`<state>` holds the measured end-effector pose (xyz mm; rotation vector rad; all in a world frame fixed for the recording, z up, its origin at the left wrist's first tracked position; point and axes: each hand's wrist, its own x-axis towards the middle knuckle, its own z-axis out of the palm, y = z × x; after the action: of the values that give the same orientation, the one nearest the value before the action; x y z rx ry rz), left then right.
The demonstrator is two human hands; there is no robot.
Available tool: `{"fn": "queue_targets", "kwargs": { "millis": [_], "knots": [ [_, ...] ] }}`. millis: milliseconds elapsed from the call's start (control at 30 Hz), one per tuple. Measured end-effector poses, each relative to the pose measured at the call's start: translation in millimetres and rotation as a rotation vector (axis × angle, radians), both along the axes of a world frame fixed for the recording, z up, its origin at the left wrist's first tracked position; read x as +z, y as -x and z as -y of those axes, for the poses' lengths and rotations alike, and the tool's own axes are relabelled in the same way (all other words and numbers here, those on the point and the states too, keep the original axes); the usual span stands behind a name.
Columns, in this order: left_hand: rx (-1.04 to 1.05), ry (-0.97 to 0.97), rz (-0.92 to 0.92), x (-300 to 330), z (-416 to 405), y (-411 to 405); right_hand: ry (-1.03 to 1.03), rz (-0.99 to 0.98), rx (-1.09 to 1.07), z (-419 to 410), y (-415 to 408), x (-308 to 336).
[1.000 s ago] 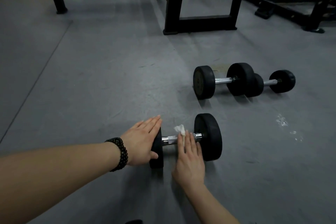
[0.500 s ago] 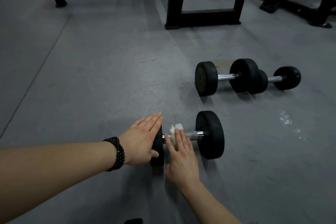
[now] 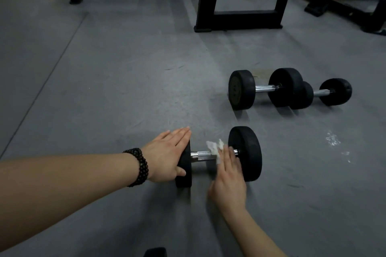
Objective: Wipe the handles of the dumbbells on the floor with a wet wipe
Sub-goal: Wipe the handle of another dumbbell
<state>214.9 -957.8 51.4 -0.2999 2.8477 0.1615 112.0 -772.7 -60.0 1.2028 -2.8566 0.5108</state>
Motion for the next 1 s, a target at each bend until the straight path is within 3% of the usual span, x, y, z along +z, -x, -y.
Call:
{"fn": "queue_targets", "kwargs": {
  "millis": [167, 367, 433, 533, 700, 833, 1000],
  "knots": [
    [-0.019, 0.005, 0.009, 7.0, 17.2, 12.1, -0.025, 0.019, 0.224, 27.2, -41.7, 4.3],
    [0.153, -0.055, -0.286, 1.7, 8.5, 4.0, -0.084, 0.009, -0.057, 24.1, 6.2, 11.0],
    [0.157, -0.040, -0.269, -0.4, 7.3, 5.0, -0.068, 0.045, 0.022, 37.8, -5.2, 14.1],
    [0.125, 0.007, -0.159, -5.3, 8.3, 7.0, -0.122, -0.054, 0.159, 42.5, -9.8, 11.4],
    [0.083, 0.072, -0.151, -14.0, 14.0, 7.1, -0.076, 0.036, -0.065, 34.7, 2.8, 14.3],
    [0.092, 0.075, -0.161, -17.7, 15.1, 8.3, -0.066, 0.003, 0.215, 48.9, -23.9, 13.0],
    [0.094, 0.089, -0.131, -18.6, 16.3, 9.5, -0.048, 0.059, -0.102, 30.1, 3.1, 10.6]
  ]
}}
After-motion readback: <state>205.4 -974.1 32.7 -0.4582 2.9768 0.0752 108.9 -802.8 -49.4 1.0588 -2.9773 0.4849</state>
